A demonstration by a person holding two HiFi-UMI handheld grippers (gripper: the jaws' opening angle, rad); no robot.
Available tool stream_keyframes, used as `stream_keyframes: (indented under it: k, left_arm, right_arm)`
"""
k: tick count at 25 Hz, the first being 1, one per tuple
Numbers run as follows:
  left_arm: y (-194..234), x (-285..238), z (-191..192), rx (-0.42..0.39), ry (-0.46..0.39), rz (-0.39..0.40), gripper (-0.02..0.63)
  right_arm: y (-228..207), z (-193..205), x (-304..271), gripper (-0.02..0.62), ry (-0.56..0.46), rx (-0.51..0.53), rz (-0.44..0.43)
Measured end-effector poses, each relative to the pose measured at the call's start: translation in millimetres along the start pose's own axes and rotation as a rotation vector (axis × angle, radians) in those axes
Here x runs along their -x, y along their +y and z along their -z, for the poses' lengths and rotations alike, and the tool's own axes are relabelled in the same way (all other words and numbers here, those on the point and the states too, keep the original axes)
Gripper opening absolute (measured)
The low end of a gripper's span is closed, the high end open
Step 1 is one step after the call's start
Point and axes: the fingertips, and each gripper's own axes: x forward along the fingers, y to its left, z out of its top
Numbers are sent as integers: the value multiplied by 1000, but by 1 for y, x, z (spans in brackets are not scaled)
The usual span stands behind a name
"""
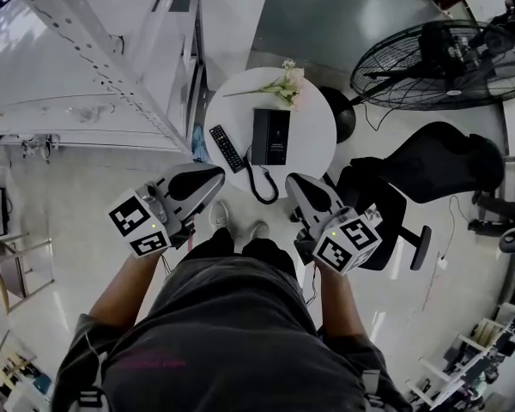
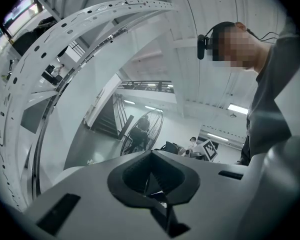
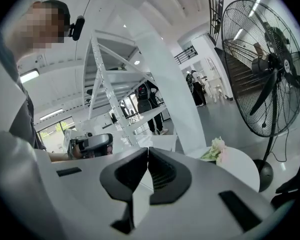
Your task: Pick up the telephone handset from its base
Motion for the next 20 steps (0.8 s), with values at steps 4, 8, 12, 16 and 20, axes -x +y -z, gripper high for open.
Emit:
stream_keyframes:
  k: [4,8,12,16,20]
  left_arm:
    - [14,-5,4,14,8,-16,14]
    - [29,-16,10,20,29,-45,14]
    - [44,-32,18,27,46,-85,14]
    - [60,-51,28,43,62,-131,14]
    - [81,-70,48,74,89,-184,14]
  right_arm:
    - [-10,-2,-9,20,17,1,2]
    - [-23,-5,-21,20,32,-4,-22]
    - [-42,-10,-33,20,56,-2,-48]
    - [-65,-17,-42,20,75,-2,-73]
    - [-89,-19,-49,20,107,-7,-98]
